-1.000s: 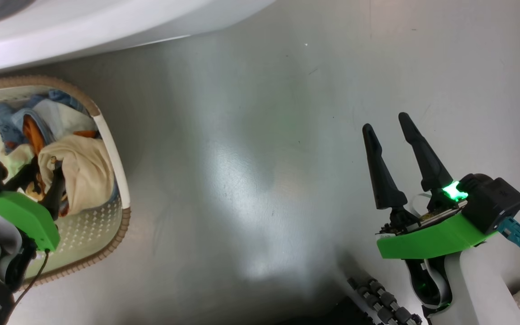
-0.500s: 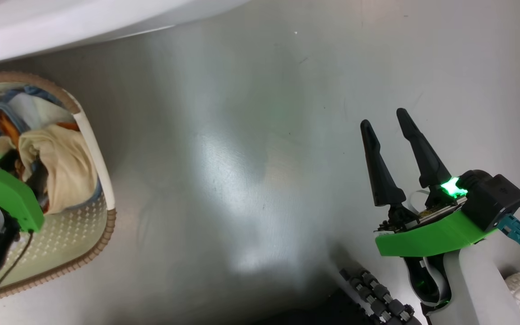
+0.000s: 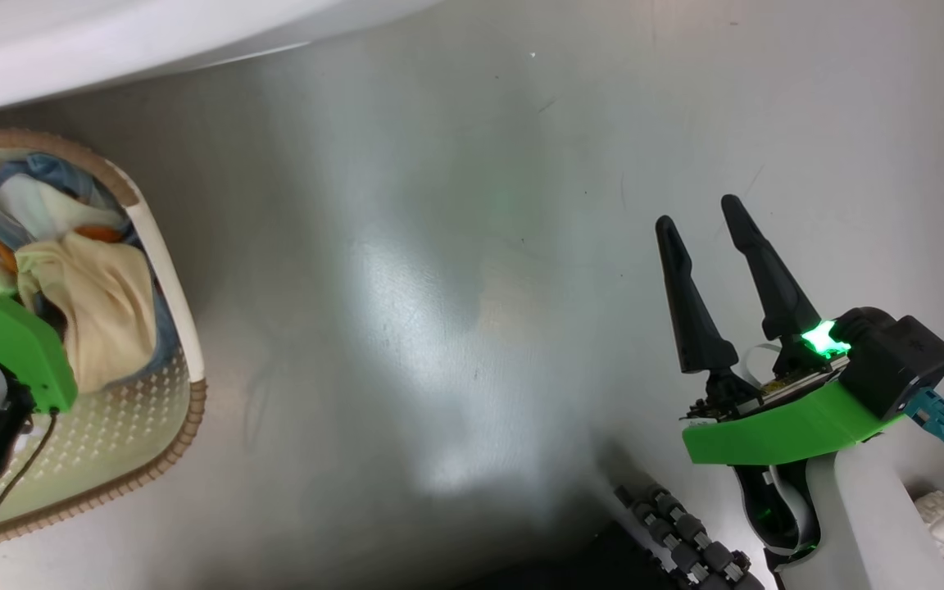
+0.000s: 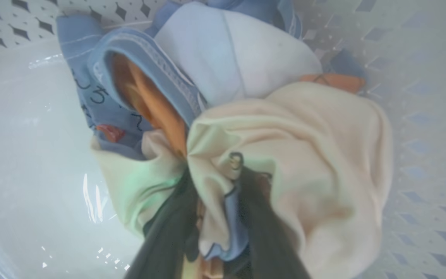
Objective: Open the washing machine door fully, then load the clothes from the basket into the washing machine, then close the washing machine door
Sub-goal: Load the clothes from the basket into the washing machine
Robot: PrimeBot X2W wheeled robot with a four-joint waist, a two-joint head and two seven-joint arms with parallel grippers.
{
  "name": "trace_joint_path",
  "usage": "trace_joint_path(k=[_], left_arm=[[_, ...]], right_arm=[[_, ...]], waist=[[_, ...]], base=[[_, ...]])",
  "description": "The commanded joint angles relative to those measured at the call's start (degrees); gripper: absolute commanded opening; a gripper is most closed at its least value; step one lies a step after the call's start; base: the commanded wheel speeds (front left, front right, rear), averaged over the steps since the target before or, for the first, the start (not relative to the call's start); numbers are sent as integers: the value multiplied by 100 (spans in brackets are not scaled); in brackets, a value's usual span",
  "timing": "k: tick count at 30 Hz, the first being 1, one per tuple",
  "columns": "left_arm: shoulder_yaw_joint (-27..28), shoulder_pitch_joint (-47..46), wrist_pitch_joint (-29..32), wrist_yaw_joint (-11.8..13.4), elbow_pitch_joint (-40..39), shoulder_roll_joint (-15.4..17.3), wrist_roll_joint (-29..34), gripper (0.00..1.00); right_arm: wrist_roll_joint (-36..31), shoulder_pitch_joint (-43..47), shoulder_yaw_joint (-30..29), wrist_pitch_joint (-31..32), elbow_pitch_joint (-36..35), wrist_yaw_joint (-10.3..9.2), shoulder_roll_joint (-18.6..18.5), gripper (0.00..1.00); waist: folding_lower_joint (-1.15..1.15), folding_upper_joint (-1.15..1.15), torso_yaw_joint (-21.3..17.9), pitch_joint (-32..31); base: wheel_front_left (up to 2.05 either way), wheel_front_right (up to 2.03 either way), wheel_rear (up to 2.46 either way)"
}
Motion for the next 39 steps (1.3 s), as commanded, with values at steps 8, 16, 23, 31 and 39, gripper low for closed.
trace_joint_path(k=[8, 16, 23, 31, 39], left_arm=[[34, 203, -384, -8, 1, 60, -165, 0], [-56, 557, -824, -8, -143, -105, -341, 0], [-23, 892, -1131, -8, -319, -233, -479, 0], [478, 1238, -1193, -8, -731, -307, -256, 0], [1396, 1850, -1195, 32, -1232, -484, 432, 0]], right_arm=[[46, 85, -5, -26, -96, 17, 5, 100], [-71, 80, -109, -26, -45, 17, 5, 100], [-231, 127, -178, -26, 48, 17, 5, 100], [-369, 208, -228, -26, 148, 17, 5, 100], [-440, 317, -221, -26, 294, 17, 5, 100]], waist=[[0, 0, 133, -268], [0, 0, 364, -762], [0, 0, 634, -1220], [0, 0, 930, -1731], [0, 0, 1132, -2249]], base=[[0, 0, 0], [0, 0, 0], [0, 0, 0], [0, 0, 0], [0, 0, 0]])
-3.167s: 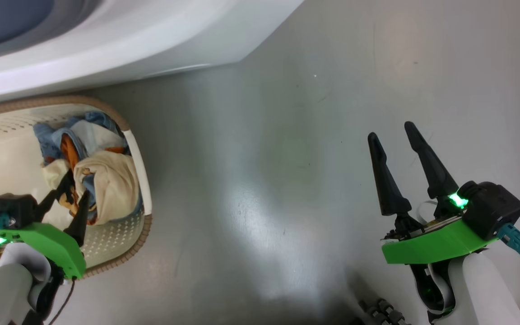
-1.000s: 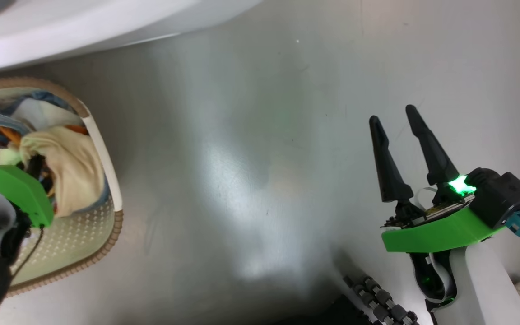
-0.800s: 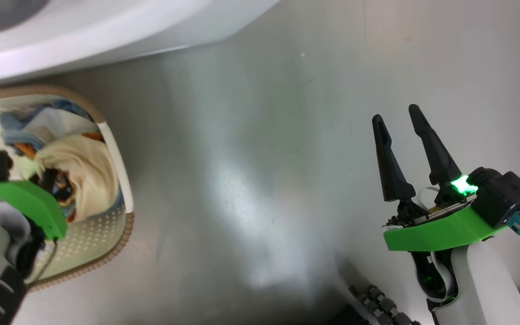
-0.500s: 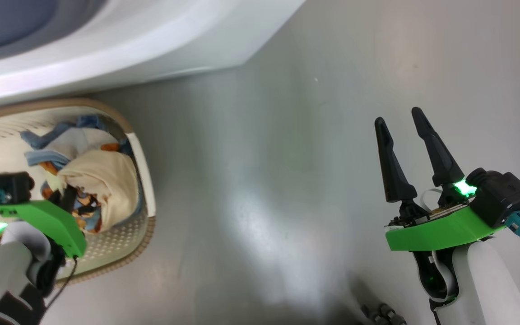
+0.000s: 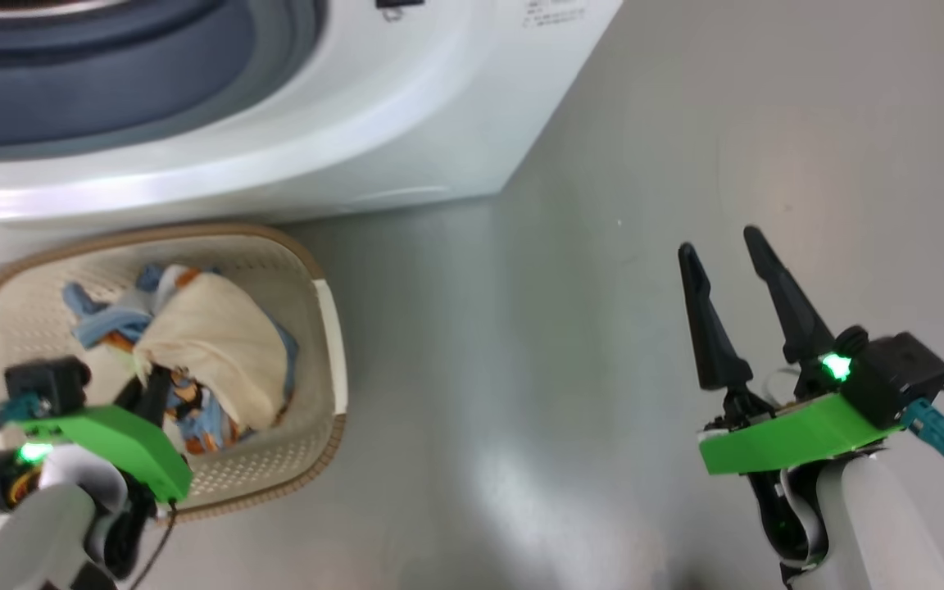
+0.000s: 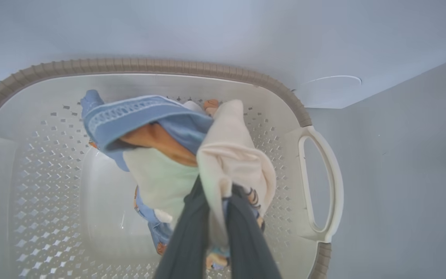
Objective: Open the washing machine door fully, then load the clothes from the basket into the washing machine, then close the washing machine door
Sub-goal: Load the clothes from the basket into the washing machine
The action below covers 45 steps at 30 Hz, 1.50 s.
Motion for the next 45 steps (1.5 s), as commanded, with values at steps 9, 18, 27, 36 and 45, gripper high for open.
trace_joint_path(k=[9, 18, 27, 36, 45], left_arm=[[1276, 866, -61, 56, -667, -19, 833, 0], [2131, 1493, -61, 43, -1329, -281, 1538, 0], [2788, 1950, -61, 25, -1991, -559, 2145, 0], [3381, 2487, -61, 60, -2952, -849, 2784, 0], [3699, 2804, -61, 51, -3630, -984, 3226, 0]], right_arm=[[-71, 345, 139, -27, 54, 17, 13, 100], [-90, 548, 116, -27, 164, 17, 13, 100], [-130, 691, 52, -27, 228, 17, 13, 100], [-112, 887, -10, -27, 273, 17, 13, 100], [-95, 1022, -11, -27, 302, 17, 13, 100]], waist=[[0, 0, 293, -840], [0, 0, 433, -1370], [0, 0, 547, -1853], [0, 0, 574, -2337], [0, 0, 562, -2663]], base=[[0, 0, 0], [0, 0, 0], [0, 0, 0], [0, 0, 0], [0, 0, 0]])
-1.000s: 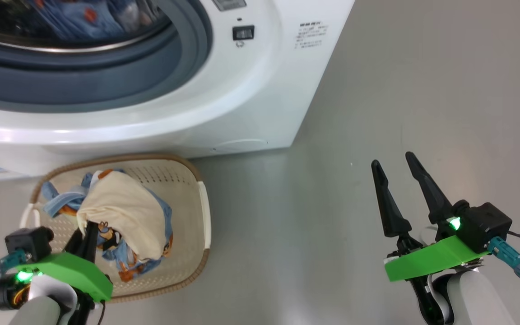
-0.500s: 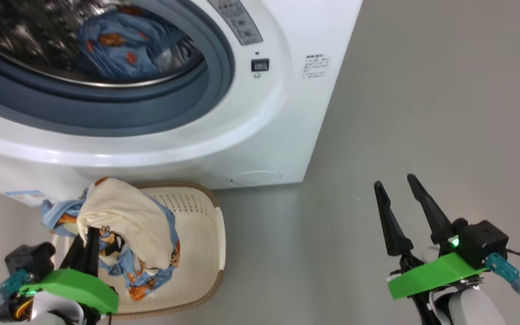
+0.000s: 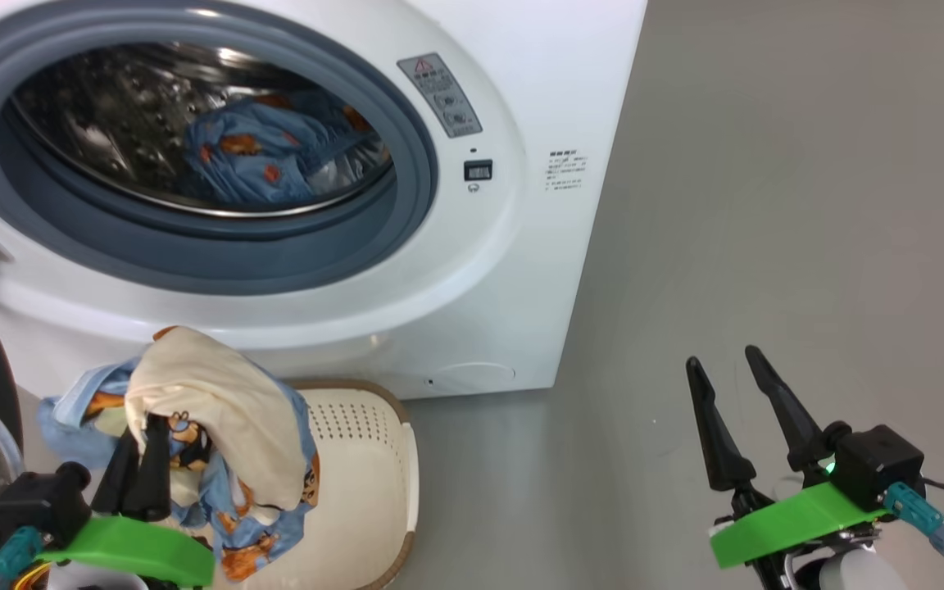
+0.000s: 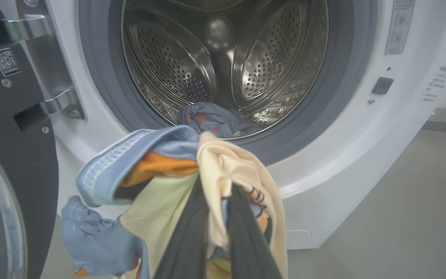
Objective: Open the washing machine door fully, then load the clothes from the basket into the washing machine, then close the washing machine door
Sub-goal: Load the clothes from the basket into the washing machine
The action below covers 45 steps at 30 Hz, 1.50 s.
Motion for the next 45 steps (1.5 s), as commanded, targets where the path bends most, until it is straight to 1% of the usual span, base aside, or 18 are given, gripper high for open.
trace_joint_path(k=[1, 9, 17, 22, 28, 35, 45], left_arm=[[243, -9, -61, 17, -254, 94, 108, 0], [401, 230, -61, 29, -770, 50, 401, 0], [695, 667, -61, 178, -1248, 24, 681, 0], [894, 921, -61, 288, -1596, -68, 877, 0], [1044, 1205, -61, 324, -1893, -251, 1024, 0], [1199, 1424, -61, 329, -2039, -417, 1112, 0], [1301, 1448, -61, 254, -2031, -534, 1122, 0]], right_arm=[[-8, 47, 141, -26, -112, 16, 11, 100], [4, 182, 80, -26, -146, 16, 11, 100], [-119, 348, -59, -26, -281, 16, 11, 100], [-233, 405, -83, -26, -341, 16, 11, 100], [-323, 483, -108, -26, -402, 16, 4, 100], [-352, 551, -153, -26, -463, 16, -9, 100], [-349, 551, -157, -26, -472, 16, -7, 100]], waist=[[0, 0, 6, -126], [0, 0, 17, -371], [0, 0, -94, -564], [0, 0, -140, -606], [0, 0, -168, -647], [0, 0, -176, -643], [0, 0, -145, -592]], base=[[0, 0, 0], [0, 0, 0], [0, 0, 0], [0, 0, 0], [0, 0, 0], [0, 0, 0], [0, 0, 0]])
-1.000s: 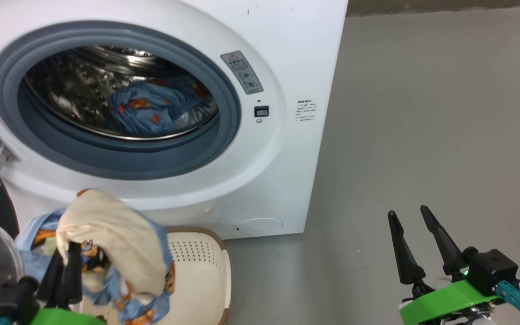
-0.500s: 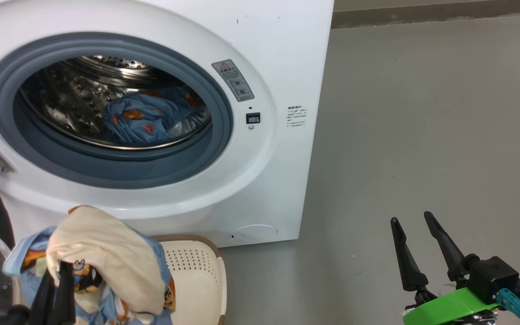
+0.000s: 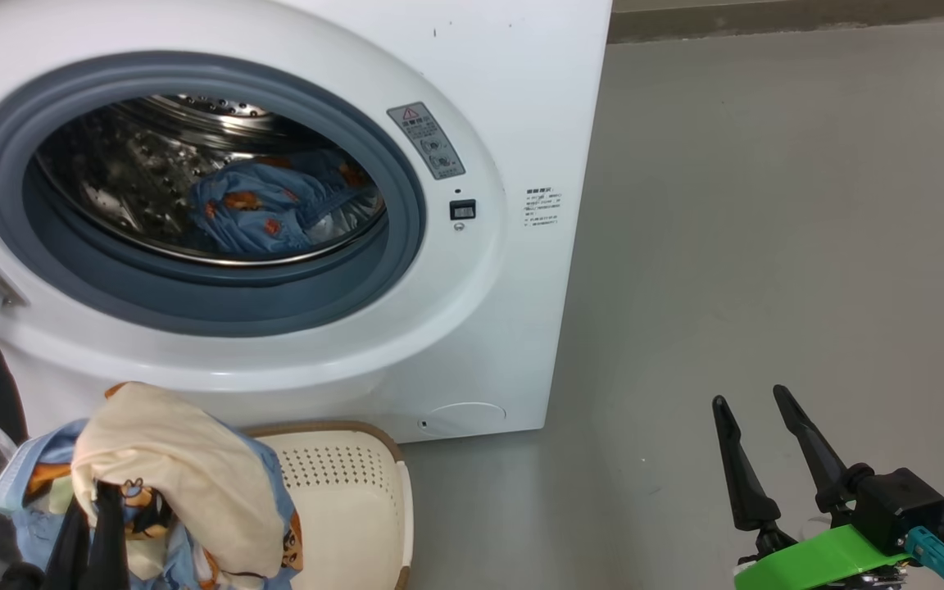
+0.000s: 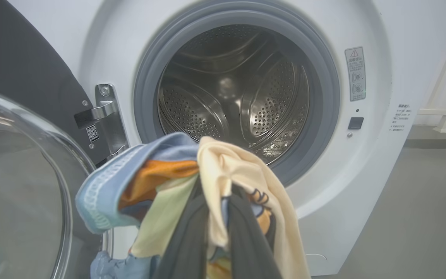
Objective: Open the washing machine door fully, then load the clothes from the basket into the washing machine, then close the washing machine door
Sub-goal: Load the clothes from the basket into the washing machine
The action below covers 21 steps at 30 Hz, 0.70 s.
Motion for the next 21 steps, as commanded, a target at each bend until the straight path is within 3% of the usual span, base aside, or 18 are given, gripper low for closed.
trace_joint_path(k=[1, 21], left_arm=[[224, -72, -61, -18, -176, 32, 56, 0], [147, -828, -61, -175, 140, -90, 29, 0]], right_arm=[[-35, -54, 120, -27, -154, 16, -12, 100], [29, -188, 219, -27, -108, 16, -1, 100]], waist=[[0, 0, 2, 10], [0, 0, -77, 321]], base=[[0, 0, 0], [0, 0, 0]])
